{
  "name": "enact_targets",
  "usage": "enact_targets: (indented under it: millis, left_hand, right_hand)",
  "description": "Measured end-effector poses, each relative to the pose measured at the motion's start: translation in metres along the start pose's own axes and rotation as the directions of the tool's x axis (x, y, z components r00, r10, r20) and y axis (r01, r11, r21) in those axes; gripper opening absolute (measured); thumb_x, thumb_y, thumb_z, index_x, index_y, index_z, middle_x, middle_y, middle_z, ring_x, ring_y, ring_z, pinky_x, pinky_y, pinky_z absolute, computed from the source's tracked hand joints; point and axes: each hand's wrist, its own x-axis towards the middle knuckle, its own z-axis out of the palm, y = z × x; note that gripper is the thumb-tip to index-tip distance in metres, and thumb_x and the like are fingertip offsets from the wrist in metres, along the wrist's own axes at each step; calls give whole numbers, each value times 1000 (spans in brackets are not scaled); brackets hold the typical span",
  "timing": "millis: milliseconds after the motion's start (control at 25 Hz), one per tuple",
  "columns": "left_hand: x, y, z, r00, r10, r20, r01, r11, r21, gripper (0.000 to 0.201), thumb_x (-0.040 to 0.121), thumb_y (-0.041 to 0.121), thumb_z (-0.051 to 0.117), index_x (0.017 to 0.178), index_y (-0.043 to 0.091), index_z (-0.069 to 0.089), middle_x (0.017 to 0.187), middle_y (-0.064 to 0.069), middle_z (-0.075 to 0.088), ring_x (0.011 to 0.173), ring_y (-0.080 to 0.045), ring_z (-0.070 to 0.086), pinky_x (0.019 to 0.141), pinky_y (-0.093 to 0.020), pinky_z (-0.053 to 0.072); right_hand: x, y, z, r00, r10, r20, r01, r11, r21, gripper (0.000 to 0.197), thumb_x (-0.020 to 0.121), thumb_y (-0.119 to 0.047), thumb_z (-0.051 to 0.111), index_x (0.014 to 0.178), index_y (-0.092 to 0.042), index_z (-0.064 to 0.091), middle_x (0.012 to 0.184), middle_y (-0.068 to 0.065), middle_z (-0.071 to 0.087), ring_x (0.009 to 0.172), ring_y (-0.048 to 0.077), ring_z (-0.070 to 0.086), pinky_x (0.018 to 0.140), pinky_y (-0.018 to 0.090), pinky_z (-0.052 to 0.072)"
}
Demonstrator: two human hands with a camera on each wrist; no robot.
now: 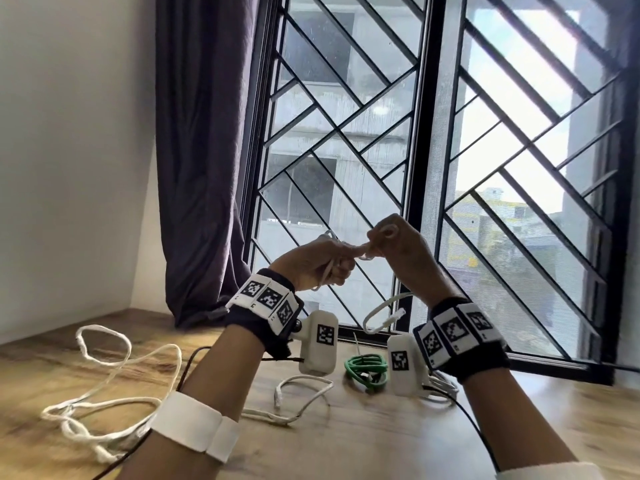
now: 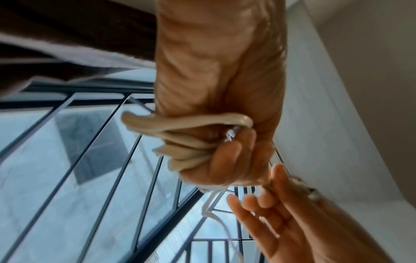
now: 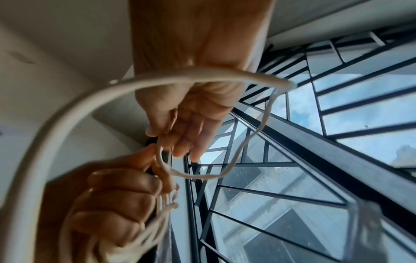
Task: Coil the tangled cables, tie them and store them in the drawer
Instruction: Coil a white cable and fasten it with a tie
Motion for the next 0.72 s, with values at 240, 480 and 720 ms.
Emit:
enact_targets:
  millis: [240, 480, 720]
  left_hand:
    - [-4, 1, -1, 983, -80, 167, 84, 996, -15, 34, 97, 21, 36, 63, 15, 38, 35, 11, 29, 29, -1, 24, 33, -15, 12]
    - [2, 4, 3, 966, -49, 255, 98, 978, -186, 49, 87, 40, 51, 45, 20, 36, 35, 7, 32, 28, -3, 27, 29, -12, 22]
    - [-14, 0, -18, 939, 33, 343, 37, 980, -194, 29, 89, 22, 48, 80, 3, 69, 41, 9, 33, 34, -2, 32, 33, -13, 32]
  right_hand:
    - [-6, 7, 2, 984, -26, 176, 40, 996, -77, 32, 77, -38, 67, 102, -23, 53, 92, -13, 62, 88, -3, 61, 77, 14, 47]
    - [-5, 11, -13, 908, 10, 418, 76, 979, -188, 30, 79, -52, 52, 84, -23, 61, 57, 3, 51, 52, 4, 47, 56, 21, 39]
    - [-7, 2, -51, 999, -17, -47, -25, 637, -771, 47, 89, -62, 35, 80, -24, 59, 70, -3, 64, 71, 25, 60, 64, 32, 38]
